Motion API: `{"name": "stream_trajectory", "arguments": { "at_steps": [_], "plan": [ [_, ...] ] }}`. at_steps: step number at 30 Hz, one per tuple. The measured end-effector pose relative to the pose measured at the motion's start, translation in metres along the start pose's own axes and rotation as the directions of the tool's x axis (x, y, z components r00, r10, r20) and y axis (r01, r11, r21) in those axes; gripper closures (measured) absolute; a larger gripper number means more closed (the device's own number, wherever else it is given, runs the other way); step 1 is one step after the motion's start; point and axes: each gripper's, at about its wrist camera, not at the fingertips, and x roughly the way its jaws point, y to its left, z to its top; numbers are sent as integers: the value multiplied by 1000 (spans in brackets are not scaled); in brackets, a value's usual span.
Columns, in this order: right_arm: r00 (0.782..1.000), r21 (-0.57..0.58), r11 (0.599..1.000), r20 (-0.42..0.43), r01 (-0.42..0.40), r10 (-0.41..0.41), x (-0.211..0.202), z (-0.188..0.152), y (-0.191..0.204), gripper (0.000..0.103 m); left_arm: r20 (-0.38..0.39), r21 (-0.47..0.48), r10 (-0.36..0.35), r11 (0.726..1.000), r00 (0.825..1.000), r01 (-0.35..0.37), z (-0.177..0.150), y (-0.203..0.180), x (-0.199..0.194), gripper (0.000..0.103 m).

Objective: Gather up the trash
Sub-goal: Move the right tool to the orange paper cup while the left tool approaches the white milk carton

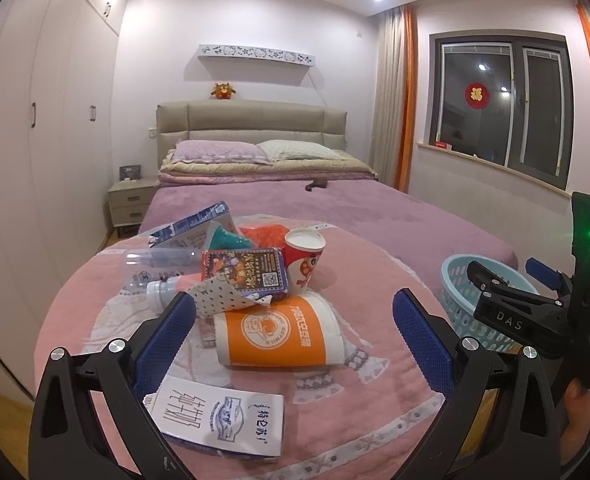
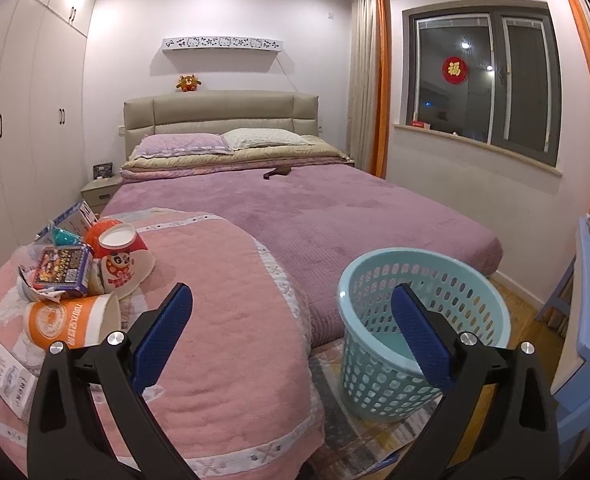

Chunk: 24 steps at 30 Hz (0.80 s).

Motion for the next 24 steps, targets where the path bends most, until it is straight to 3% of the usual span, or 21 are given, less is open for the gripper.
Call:
{"name": "stream_trajectory", "arguments": {
  "at_steps": [14,24],
  "plan": [
    [1000,-10,1000,5,-24,24,-2,-2,4,12,-6,3,22,1000,1000,-22,-12,7,-7,7],
    [981,-63,979,-21,-192,191,1,9,31,55,-143,-67,31,997,989,-41,-40,34,-4,7]
  ]
}}
